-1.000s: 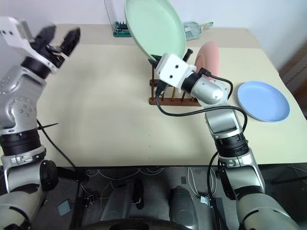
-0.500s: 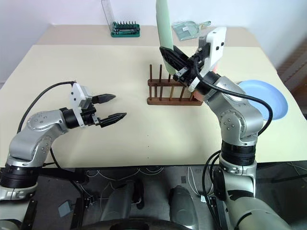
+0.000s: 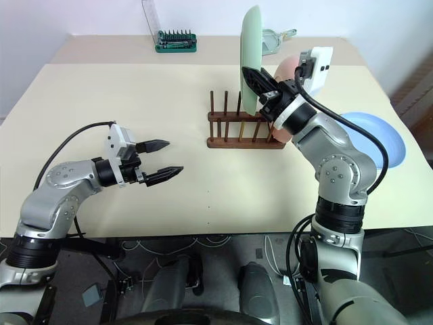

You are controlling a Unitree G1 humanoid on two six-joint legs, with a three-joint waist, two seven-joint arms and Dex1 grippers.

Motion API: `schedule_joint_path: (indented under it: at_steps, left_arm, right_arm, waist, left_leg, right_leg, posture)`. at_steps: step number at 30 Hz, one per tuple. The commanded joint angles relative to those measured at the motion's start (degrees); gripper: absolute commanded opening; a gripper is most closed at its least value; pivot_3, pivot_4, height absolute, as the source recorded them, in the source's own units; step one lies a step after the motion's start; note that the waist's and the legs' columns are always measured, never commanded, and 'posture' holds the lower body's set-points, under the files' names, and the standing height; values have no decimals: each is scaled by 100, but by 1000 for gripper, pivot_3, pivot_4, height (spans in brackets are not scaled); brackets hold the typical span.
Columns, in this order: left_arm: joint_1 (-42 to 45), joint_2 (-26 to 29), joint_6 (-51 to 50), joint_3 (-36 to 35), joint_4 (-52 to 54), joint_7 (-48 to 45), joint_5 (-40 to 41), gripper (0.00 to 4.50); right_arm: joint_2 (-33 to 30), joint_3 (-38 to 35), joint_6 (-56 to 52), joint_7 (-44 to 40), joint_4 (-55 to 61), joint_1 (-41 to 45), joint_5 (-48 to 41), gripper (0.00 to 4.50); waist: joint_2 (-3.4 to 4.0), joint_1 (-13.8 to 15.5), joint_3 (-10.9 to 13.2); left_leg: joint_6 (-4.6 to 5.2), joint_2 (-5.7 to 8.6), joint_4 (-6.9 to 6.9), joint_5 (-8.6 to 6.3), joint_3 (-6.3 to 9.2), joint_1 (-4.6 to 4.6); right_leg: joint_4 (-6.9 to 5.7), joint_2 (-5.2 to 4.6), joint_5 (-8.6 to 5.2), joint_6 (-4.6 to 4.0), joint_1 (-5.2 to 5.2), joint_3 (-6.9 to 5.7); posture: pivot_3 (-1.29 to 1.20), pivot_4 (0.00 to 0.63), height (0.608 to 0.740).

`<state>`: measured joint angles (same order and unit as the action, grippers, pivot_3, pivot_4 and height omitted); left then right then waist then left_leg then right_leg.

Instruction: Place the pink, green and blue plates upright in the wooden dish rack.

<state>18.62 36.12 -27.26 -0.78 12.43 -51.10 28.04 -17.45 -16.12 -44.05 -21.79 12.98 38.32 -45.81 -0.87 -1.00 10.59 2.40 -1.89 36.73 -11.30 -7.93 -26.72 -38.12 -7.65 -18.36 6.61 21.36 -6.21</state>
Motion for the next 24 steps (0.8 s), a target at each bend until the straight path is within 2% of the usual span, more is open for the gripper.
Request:
schedule_joint_path:
  at_steps: [1,19,20,21,24]
  left_arm:
    - [78,-4,76,-61,75,-19,-1,4478]
    - [46,-23,170,-58,6,-23,-135,4478]
    - [45,-25,174,-56,4,-23,-142,4500]
    - [43,-26,177,-56,3,-23,-143,4500]
    - [49,-24,188,-61,-26,-28,-148,4500]
  right_arm:
    - [32,-219,-178,177,-32,18,-393,0]
    - [143,-373,-636,889,-345,-99,-1028,0]
    - [142,-372,-634,903,-352,-99,-1026,755]
    - [142,-372,-632,916,-357,-101,-1028,1090]
    - [119,-337,-609,945,-366,-86,-973,2510]
  waist:
    - [0,-2,0]
    - [2,-7,1]
    - [2,-7,1]
    - [2,-6,1]
    - [2,-4,1]
  left_leg:
    - [0,0,0,0,0,0]
    - [0,-1,-1,0,0,0]
    - [0,-1,-1,0,0,0]
    - [0,-1,-1,0,0,-1]
    - [0,-1,-1,0,0,-1]
  right_leg:
    - [0,0,0,0,0,0]
    - [0,0,0,0,1,0]
    - [0,0,0,0,1,1]
    - [0,0,0,0,1,1]
    - [1,0,0,0,1,1]
  posture:
    - [0,150,736]
    - [0,150,736]
    - [0,150,736]
    - [0,150,736]
    - [0,150,736]
